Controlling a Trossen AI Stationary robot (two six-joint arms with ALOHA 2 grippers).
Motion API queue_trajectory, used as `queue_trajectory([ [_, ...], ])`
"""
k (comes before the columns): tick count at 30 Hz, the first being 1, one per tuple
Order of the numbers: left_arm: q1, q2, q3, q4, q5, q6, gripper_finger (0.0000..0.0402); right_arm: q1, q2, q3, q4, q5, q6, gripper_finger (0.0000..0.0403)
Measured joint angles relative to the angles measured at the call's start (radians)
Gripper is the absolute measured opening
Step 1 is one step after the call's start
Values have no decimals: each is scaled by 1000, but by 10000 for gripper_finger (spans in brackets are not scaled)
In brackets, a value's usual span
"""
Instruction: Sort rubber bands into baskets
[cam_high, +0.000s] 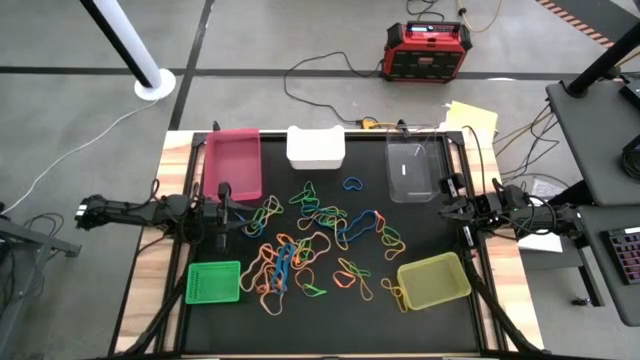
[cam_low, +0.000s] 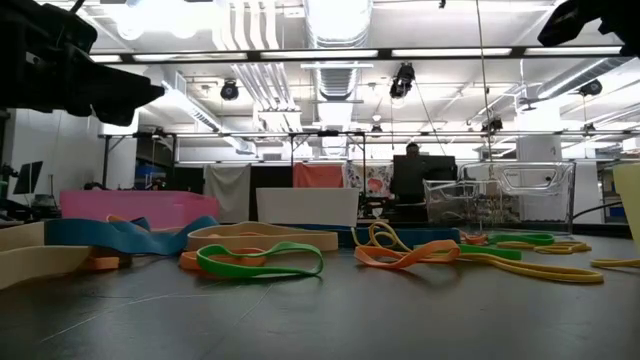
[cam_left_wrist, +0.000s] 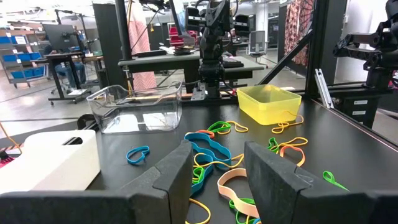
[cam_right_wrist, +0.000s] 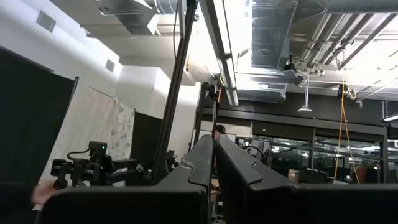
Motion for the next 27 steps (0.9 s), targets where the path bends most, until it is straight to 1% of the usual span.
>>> queue_trajectory([
  [6,0,0,0,15,0,-17,130,0,0,0,-1,0,9,13],
  [8,-1,0,0,77,0,-135,129,0,1,0,-3,12,120,13],
  [9,-1,0,0,119,0,-222,129,-1,6,0,-2,56,162,13],
  [11,0,0,0,206,0,-390,129,-2,20,0,-42,173,189,13],
  [13,0,0,0,294,0,-500,129,-2,55,0,-103,261,187,13],
  [16,0,1,0,393,0,-522,130,-2,123,9,-151,367,209,13],
  [18,0,1,0,449,0,-506,130,-3,178,46,-192,402,225,13],
  [21,0,2,0,503,0,-458,129,-2,270,144,-328,402,227,13],
  [23,0,2,0,519,0,-442,129,-2,336,236,-487,402,225,13],
  [27,0,20,0,498,0,-424,130,-2,461,432,-819,417,172,13],
])
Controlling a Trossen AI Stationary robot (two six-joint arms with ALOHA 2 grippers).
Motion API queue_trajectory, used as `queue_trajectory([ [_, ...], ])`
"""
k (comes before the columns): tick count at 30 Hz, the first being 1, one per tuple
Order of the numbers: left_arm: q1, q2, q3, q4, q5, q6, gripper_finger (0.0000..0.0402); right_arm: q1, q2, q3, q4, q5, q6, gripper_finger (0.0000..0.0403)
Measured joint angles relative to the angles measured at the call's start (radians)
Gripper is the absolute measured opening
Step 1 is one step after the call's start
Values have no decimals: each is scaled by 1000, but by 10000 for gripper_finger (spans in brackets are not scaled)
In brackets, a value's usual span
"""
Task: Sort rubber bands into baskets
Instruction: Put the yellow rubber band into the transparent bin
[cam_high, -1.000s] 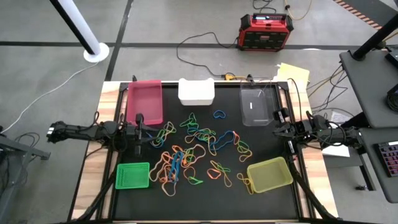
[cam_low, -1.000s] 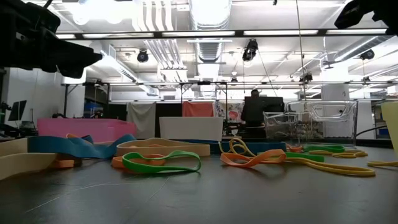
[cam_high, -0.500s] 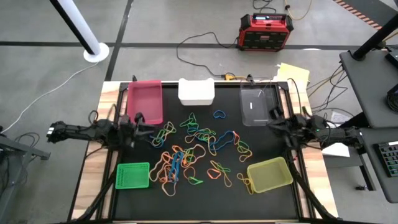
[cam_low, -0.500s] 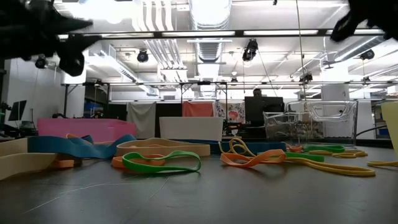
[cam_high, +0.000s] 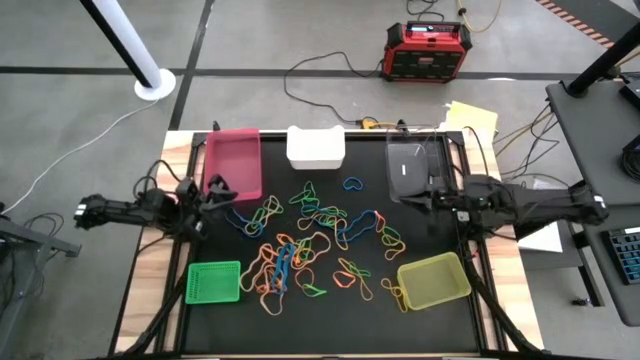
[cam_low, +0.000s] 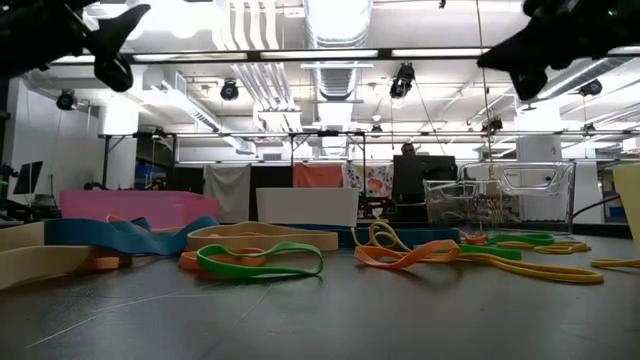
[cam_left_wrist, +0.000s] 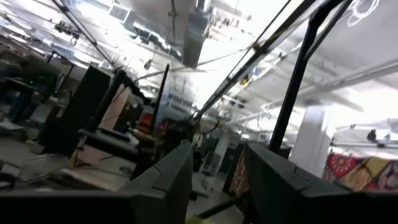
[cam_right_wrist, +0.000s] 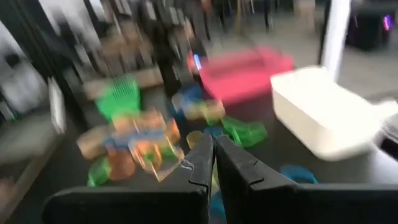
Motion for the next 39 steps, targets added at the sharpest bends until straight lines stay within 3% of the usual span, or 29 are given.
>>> queue_trajectory([
  [4,0,60,0,7,0,-13,129,0,113,163,-199,2,-69,13],
  [8,0,125,55,-49,-53,11,129,-1,210,281,-280,1,-100,13],
  [15,0,276,350,-618,-232,141,129,-2,352,456,-436,1,-160,13],
  [17,1,333,414,-706,-253,162,129,-2,384,475,-438,1,-191,13],
  [29,-2,678,517,-634,-227,243,129,-2,597,480,-429,0,-235,13],
  [39,-2,795,548,-613,-227,347,129,-4,812,499,-331,-4,-202,13],
])
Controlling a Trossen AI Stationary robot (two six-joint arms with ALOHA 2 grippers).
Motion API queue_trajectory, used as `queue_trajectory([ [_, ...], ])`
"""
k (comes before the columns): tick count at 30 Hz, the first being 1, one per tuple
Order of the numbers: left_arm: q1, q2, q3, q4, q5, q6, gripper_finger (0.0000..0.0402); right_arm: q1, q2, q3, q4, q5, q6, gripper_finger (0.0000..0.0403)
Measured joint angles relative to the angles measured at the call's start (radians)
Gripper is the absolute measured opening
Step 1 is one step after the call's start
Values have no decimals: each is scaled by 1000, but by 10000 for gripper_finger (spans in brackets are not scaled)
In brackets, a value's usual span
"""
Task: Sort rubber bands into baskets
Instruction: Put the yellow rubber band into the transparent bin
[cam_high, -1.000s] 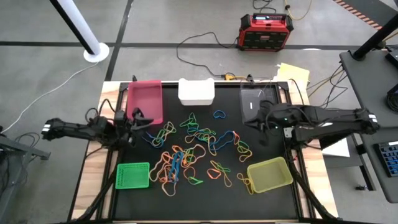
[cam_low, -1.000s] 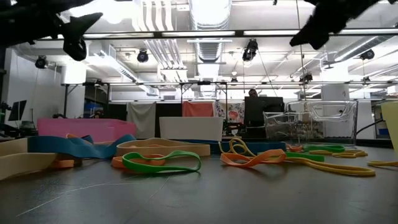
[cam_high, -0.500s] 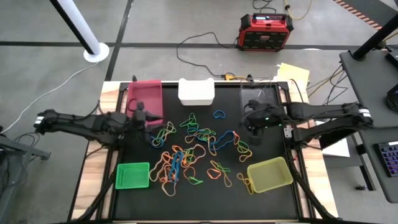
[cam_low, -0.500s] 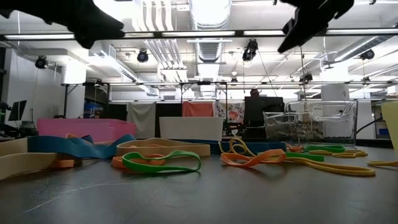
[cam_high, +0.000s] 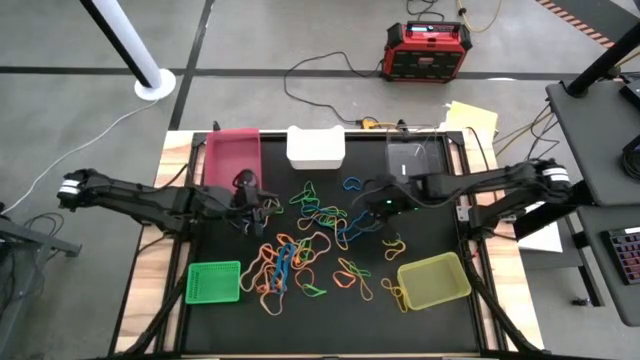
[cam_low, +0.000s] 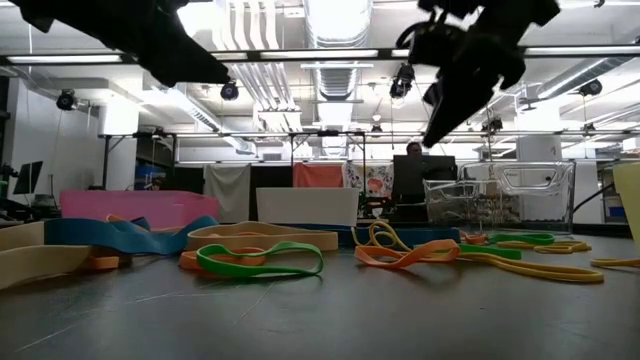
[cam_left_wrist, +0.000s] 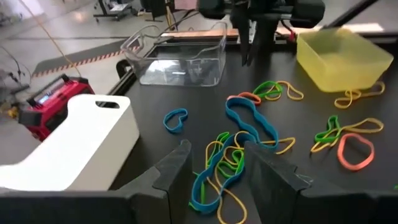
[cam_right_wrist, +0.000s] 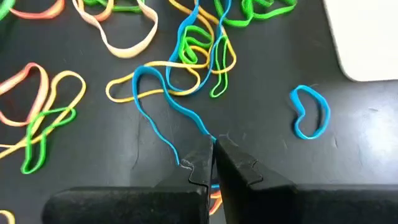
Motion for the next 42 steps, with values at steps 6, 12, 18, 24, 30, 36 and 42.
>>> queue_trajectory([
  [6,0,-9,-4,-4,0,104,129,-50,129,142,24,6,-35,13],
  [12,-2,-6,-1,8,1,45,129,-62,285,252,38,-33,-129,13],
  [18,-26,-6,0,7,27,-125,129,-61,396,305,132,-75,-200,13],
  [24,-69,-7,0,9,24,-116,129,-63,490,354,145,-76,-206,13],
  [30,-73,-8,0,-29,21,-107,129,-61,533,369,140,-139,-191,37],
  [36,-73,-8,0,-30,19,-97,129,-61,524,365,124,-112,-183,110],
  [42,-72,-8,0,-24,17,-80,129,-84,524,358,19,-47,-211,148],
])
